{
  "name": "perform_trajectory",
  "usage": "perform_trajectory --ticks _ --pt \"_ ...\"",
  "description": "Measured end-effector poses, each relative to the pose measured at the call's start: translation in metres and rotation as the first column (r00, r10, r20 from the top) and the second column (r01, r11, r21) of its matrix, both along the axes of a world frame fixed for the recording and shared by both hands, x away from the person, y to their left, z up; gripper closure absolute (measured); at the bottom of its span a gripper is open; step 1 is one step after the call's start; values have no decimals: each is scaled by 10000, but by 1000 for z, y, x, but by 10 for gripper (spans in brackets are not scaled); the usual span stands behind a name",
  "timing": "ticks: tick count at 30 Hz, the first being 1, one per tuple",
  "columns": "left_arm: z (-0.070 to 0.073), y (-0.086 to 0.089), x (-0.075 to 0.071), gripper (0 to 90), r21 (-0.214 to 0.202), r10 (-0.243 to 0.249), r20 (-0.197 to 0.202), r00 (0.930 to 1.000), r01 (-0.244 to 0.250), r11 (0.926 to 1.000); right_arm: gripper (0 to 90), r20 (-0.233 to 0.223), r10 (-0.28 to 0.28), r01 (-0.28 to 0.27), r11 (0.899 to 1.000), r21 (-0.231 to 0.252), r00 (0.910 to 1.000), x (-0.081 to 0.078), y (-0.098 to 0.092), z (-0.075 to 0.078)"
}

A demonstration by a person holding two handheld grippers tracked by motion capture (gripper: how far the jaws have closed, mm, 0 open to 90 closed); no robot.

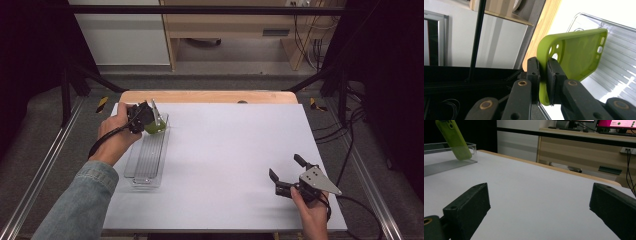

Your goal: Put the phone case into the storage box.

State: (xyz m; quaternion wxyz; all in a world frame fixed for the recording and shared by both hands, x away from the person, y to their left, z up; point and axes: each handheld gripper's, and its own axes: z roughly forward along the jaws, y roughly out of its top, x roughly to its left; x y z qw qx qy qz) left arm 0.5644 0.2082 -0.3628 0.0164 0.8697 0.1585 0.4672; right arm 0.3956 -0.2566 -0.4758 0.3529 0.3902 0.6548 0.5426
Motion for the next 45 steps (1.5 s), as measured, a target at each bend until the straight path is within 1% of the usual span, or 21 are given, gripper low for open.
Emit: perform_trajectory --ticks 1,6,9,23,33,40,43,45 --pt "1 0 0 816 82 -5 -16 10000 5 10000 31 -5 -5 5 10000 14 10000 0 0 0" --pt "3 -4 2 815 112 -75 -5 10000 75 9999 31 -11 6 -5 10000 31 10000 0 0 0" --pt "4 -5 1 816 277 -89 -39 10000 90 9996 31 -7 27 -27 10000 21 10000 0 0 0" --pt "5 -7 3 815 569 -276 -247 9993 289 9980 28 2 65 -65 10000 -70 10000 0 2 -1" --pt "3 -10 4 815 624 -346 -357 9988 368 9974 28 -1 61 -61 10000 -58 10000 1 2 -1" --pt "4 -13 8 815 858 -481 -436 9979 517 9950 28 -30 114 -114 9999 -104 9999 1 4 -1" --pt "3 -12 9 815 823 -531 -415 9977 564 9950 28 -40 105 -105 9999 -75 9999 1 3 -1" --pt "4 -12 10 814 785 -476 -493 9976 514 9956 27 -61 117 -118 9999 -84 9999 1 4 -1"
